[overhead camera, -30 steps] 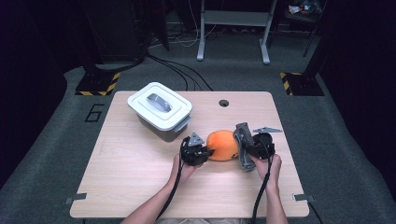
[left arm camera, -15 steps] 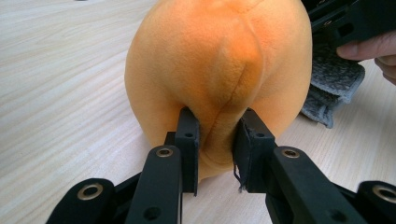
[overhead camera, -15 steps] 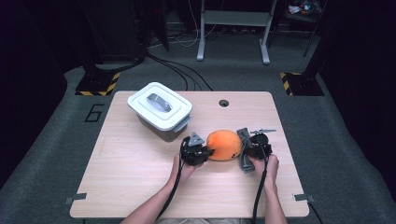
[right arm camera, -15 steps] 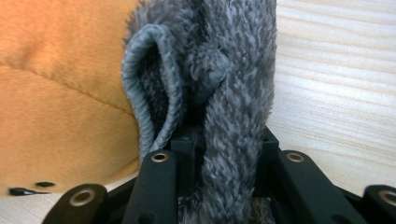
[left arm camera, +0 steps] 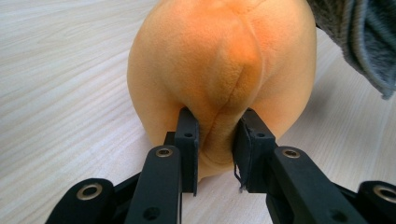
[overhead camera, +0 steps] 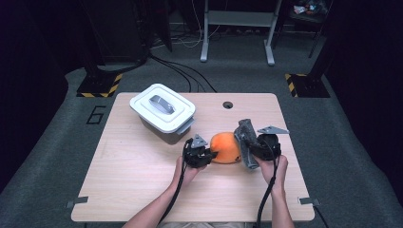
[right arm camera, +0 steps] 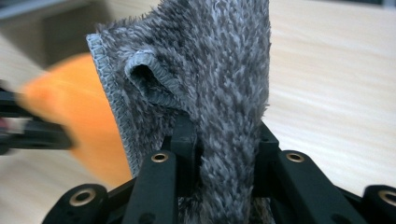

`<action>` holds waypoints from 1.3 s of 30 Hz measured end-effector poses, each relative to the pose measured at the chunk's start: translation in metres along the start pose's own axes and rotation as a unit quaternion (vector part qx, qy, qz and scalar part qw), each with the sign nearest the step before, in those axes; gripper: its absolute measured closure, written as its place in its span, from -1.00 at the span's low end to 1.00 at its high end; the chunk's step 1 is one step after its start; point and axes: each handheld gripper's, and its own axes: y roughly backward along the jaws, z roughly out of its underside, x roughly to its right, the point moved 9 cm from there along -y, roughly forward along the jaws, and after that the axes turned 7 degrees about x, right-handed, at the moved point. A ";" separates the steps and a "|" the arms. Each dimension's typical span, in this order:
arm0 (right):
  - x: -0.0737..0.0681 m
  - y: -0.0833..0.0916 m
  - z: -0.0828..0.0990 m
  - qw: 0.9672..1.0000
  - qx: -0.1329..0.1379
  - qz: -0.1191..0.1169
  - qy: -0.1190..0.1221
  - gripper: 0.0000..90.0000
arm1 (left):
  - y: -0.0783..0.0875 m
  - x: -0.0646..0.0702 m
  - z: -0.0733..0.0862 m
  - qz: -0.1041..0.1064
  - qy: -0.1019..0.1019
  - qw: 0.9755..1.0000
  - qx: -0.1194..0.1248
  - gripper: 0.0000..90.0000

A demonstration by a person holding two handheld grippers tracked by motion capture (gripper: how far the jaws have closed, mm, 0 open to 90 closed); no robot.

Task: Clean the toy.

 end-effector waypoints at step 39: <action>-0.012 -0.011 -0.012 1.000 0.003 -0.014 0.009 0.53 | -0.001 0.006 0.001 -0.003 -0.009 1.000 0.011 0.69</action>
